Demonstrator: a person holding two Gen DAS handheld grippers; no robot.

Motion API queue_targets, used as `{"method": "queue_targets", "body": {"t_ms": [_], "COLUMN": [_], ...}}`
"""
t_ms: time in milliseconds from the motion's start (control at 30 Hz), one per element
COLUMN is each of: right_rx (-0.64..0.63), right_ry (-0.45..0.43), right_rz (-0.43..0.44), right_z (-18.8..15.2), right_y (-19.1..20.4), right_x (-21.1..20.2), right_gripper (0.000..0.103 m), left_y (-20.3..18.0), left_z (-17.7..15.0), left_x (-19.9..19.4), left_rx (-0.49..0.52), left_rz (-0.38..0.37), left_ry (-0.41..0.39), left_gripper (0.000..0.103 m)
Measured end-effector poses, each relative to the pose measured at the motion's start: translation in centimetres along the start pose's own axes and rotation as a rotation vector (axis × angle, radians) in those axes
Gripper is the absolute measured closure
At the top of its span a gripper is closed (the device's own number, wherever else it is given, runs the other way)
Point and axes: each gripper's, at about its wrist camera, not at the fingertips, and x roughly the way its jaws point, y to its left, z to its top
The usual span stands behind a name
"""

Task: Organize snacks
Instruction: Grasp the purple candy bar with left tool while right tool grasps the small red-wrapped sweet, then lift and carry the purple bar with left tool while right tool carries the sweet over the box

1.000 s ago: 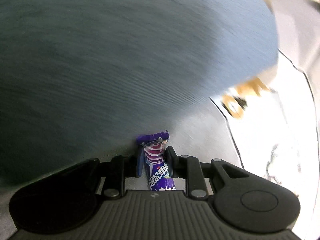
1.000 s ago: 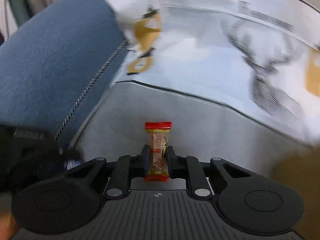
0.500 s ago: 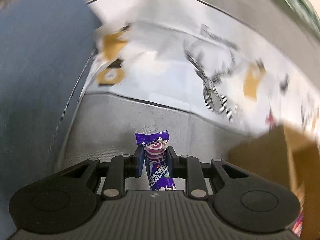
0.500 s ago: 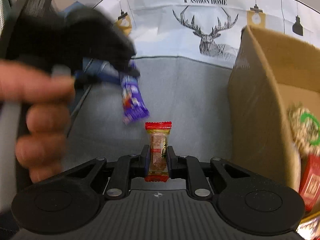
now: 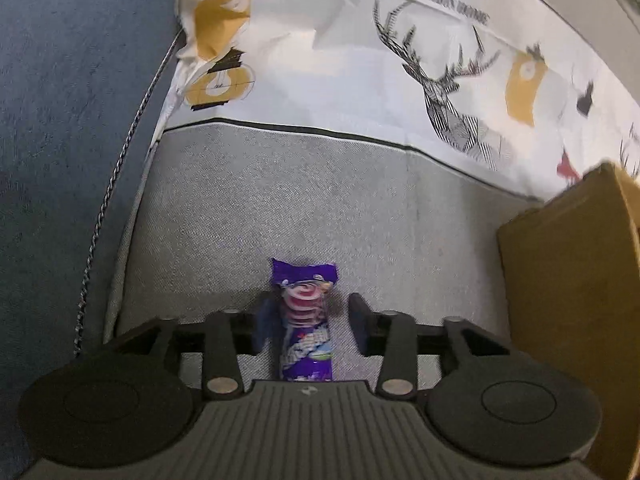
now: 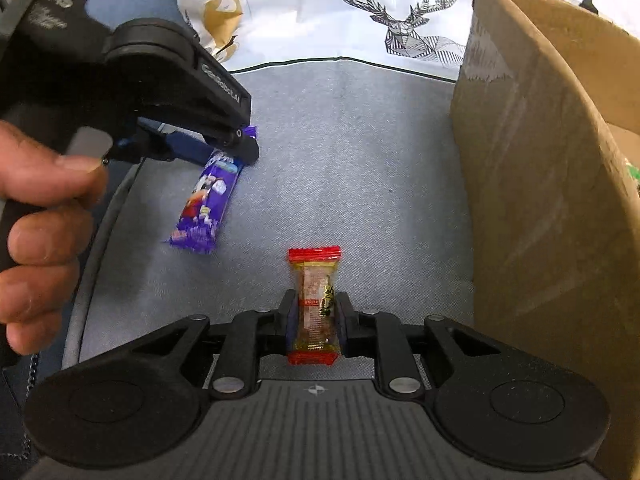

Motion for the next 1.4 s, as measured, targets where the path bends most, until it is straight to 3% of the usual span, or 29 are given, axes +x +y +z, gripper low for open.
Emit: {"method": "queue_targets", "body": {"t_ms": [333, 433, 633, 733, 767, 867, 1000, 1133, 1300, 1400], "right_rx": [-0.009, -0.017, -0.049, -0.080, -0.087, -0.075, -0.079, -0.093, -0.069, -0.059], "right_ry": [0.003, 0.002, -0.014, -0.032, -0.039, -0.051, -0.096, -0.176, -0.276, -0.356], "right_rz": [0.005, 0.009, -0.007, -0.025, -0.030, -0.023, -0.013, 0.008, 0.035, 0.067], "right_z": [0.3, 0.2, 0.0, -0.1, -0.1, -0.3, -0.4, -0.7, -1.2, -2.0], "right_y": [0.1, 0.3, 0.6, 0.9, 1.0, 0.8, 0.9, 1.1, 0.0, -1.4], "right_x": [0.3, 0.3, 0.3, 0.2, 0.2, -0.2, -1.7, -4.7, -9.9, -13.8], "right_gripper": [0.077, 0.072, 0.071, 0.077, 0.083, 0.085, 0.085, 0.086, 0.086, 0.086], "left_y": [-1.7, -1.9, -2.0, -2.3, -2.5, -2.7, -3.3, -3.1, -1.9, -2.5], "left_z": [-0.7, -0.7, -0.8, -0.8, -0.8, -0.7, -0.9, -2.0, -5.8, -8.3], "left_x": [0.0, 0.2, 0.3, 0.3, 0.2, 0.0, -2.1, -6.2, -10.9, -13.2], "left_rx": [0.110, 0.120, 0.126, 0.143, 0.153, 0.150, 0.141, 0.079, -0.079, -0.117], "left_rz": [0.069, 0.077, 0.079, 0.100, 0.107, 0.098, 0.096, 0.046, -0.043, -0.045], "left_ry": [0.013, 0.021, 0.027, 0.027, 0.025, 0.022, -0.043, -0.183, -0.316, -0.368], "left_gripper": [0.051, 0.051, 0.051, 0.064, 0.077, 0.081, 0.082, 0.082, 0.082, 0.082]}}
